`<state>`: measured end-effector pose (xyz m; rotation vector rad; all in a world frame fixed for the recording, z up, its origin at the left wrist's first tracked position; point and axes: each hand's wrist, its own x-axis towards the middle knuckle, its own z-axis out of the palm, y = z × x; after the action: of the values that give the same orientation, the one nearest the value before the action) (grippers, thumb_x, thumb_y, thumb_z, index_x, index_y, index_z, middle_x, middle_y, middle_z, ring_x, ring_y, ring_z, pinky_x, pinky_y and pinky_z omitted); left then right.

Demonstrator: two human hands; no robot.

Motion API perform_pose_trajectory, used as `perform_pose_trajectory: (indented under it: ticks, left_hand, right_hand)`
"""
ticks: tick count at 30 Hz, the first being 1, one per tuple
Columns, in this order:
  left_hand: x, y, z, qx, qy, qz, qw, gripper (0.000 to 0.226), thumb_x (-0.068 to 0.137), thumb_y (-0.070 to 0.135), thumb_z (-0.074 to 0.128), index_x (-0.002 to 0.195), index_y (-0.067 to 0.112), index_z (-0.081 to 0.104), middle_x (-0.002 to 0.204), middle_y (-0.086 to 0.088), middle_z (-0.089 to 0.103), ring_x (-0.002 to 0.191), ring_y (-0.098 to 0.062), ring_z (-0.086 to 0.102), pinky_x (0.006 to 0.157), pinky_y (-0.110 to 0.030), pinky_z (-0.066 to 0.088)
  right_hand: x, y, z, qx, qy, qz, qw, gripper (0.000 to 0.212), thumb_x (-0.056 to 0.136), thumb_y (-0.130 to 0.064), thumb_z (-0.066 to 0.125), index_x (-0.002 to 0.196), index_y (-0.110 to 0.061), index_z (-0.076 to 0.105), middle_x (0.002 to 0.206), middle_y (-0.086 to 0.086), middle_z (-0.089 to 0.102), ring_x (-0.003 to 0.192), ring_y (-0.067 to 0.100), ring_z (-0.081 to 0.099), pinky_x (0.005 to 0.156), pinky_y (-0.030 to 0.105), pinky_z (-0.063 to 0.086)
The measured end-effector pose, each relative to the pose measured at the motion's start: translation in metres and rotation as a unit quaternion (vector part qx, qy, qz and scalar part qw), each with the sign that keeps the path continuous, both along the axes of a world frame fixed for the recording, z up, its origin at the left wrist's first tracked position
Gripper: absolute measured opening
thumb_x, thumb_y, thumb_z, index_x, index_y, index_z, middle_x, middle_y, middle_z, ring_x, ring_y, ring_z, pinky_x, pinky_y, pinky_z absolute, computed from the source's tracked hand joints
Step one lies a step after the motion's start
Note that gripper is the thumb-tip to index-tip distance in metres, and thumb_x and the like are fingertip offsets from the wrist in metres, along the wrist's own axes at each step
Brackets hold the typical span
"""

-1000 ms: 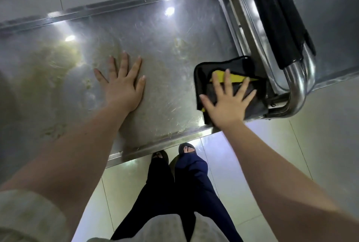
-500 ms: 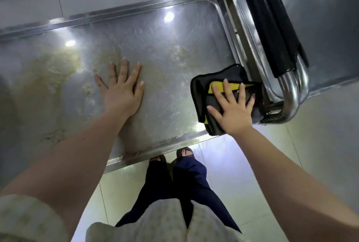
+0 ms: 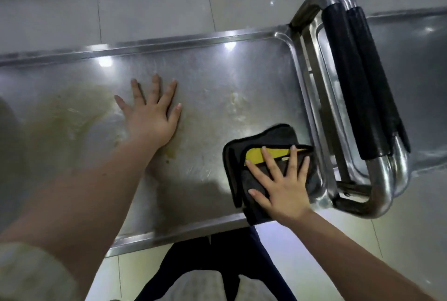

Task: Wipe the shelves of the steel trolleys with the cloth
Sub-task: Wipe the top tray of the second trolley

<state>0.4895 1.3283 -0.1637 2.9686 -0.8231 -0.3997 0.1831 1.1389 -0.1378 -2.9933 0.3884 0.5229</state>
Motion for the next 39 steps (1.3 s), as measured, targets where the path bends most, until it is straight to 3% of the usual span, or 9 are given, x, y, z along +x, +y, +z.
perform_pose_trajectory:
  ticks: [3,7,11,15,22,25,29,32,39]
  left_hand:
    - [0.003,0.000,0.000,0.003,0.005,0.014,1.000,0.058,0.091,0.072,-0.005,0.144,0.058,-0.020,0.163,0.015,-0.014,0.147,-0.037,-0.018,0.106,-0.072,-0.012]
    - [0.005,-0.005,0.000,0.004,0.005,0.018,1.000,0.059,0.089,0.072,-0.008,0.145,0.058,-0.018,0.162,0.016,-0.015,0.148,-0.035,-0.017,0.107,-0.070,-0.013]
    - [0.009,-0.008,-0.001,0.006,-0.001,0.022,1.000,0.059,0.091,0.071,-0.003,0.146,0.056,-0.018,0.160,0.016,-0.022,0.148,-0.035,-0.017,0.109,-0.071,-0.009]
    - [0.011,-0.012,0.002,0.010,-0.006,0.023,1.000,0.060,0.092,0.069,-0.002,0.147,0.053,-0.018,0.161,0.013,-0.020,0.148,-0.034,-0.019,0.109,-0.069,-0.013]
    - [0.012,-0.012,0.004,-0.001,-0.002,0.019,1.000,0.060,0.093,0.069,0.000,0.148,0.053,-0.016,0.160,0.014,-0.021,0.148,-0.033,-0.020,0.108,-0.067,-0.017]
    - [0.012,-0.011,0.004,-0.008,-0.001,0.017,1.000,0.058,0.094,0.067,0.001,0.148,0.053,-0.015,0.160,0.015,-0.021,0.148,-0.034,-0.018,0.109,-0.067,-0.017]
    - [0.014,-0.013,0.003,-0.002,-0.007,0.015,1.000,0.059,0.094,0.067,-0.001,0.148,0.052,-0.017,0.160,0.014,-0.024,0.147,-0.033,-0.022,0.108,-0.066,-0.020]
    - [0.015,-0.015,0.004,0.003,-0.008,0.020,1.000,0.059,0.093,0.068,-0.002,0.148,0.052,-0.019,0.160,0.013,-0.024,0.147,-0.033,-0.022,0.108,-0.065,-0.021]
    - [0.021,-0.015,0.006,-0.005,0.006,0.015,1.000,0.059,0.093,0.068,0.002,0.147,0.054,-0.018,0.161,0.014,-0.022,0.146,-0.030,-0.027,0.109,-0.066,-0.020]
  right_hand:
    - [0.058,0.012,-0.003,0.020,-0.035,0.048,0.998,0.065,0.091,-0.073,0.027,0.151,-0.051,0.015,0.165,-0.003,0.009,0.142,0.059,-0.002,0.105,0.079,0.003]
    - [0.181,-0.029,-0.011,0.019,-0.046,-0.028,0.998,0.063,0.086,-0.078,0.004,0.144,-0.059,-0.014,0.162,-0.012,-0.019,0.140,0.052,-0.023,0.104,0.074,-0.014]
    - [0.267,-0.056,-0.009,0.019,-0.013,-0.068,0.997,0.065,0.085,-0.079,0.004,0.145,-0.058,-0.013,0.161,-0.012,-0.021,0.140,0.053,-0.024,0.103,0.073,-0.018]
    - [0.233,-0.045,-0.008,0.016,-0.037,-0.013,0.999,0.066,0.087,-0.077,0.005,0.147,-0.055,-0.013,0.163,-0.009,-0.014,0.141,0.052,-0.021,0.106,0.074,-0.011]
    - [0.049,0.017,0.000,0.054,-0.029,0.074,0.995,0.071,0.086,-0.070,0.038,0.151,-0.047,0.023,0.164,-0.001,0.016,0.142,0.058,0.006,0.102,0.081,0.011]
    - [0.095,0.004,0.001,0.054,-0.050,0.058,0.996,0.063,0.090,-0.069,0.031,0.149,-0.050,0.025,0.163,-0.003,0.019,0.143,0.057,0.005,0.104,0.080,0.008]
    - [0.237,-0.034,-0.008,0.013,-0.062,-0.063,0.996,0.064,0.087,-0.074,0.004,0.148,-0.056,-0.005,0.164,-0.010,-0.011,0.141,0.053,-0.017,0.106,0.074,-0.009]
    - [0.305,-0.043,-0.011,0.008,-0.046,-0.088,0.995,0.066,0.086,-0.077,0.003,0.147,-0.056,-0.009,0.162,-0.013,-0.019,0.140,0.052,-0.022,0.104,0.074,-0.014]
    - [0.286,-0.104,-0.008,-0.014,-0.052,-0.081,0.995,0.070,0.081,-0.083,0.004,0.147,-0.059,-0.003,0.162,-0.020,-0.012,0.145,0.045,-0.015,0.111,0.069,-0.010]
